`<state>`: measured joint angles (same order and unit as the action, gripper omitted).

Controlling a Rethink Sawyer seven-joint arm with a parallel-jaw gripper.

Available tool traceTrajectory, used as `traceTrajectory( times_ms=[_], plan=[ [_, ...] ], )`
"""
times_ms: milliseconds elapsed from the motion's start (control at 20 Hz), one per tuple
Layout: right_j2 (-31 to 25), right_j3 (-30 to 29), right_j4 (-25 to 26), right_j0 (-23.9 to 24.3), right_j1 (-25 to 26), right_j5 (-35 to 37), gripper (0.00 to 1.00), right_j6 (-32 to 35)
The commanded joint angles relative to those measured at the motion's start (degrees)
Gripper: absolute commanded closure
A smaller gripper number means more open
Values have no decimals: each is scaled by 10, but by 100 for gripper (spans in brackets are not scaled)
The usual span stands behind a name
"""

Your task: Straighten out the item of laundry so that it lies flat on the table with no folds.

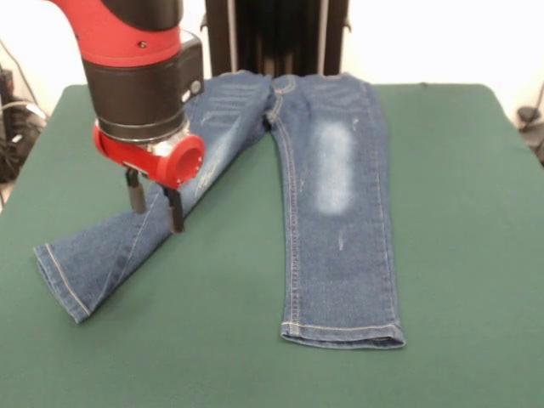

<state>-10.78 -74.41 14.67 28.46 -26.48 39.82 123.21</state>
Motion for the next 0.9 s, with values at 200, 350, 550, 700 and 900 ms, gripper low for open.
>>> traceTrajectory(
  times_ms=[200, 350, 550, 700, 900],
  plan=[
    [-57, -98, 13, -1, -13, -45, 0, -42],
    [-57, -109, 11, -1, -18, -49, 0, -35],
    [-54, -116, 11, -3, -22, -50, 0, -29],
    [-51, -116, 14, -5, -21, -57, 0, -25],
    [-52, -113, 17, -4, -13, -66, 0, -23]
  ],
)
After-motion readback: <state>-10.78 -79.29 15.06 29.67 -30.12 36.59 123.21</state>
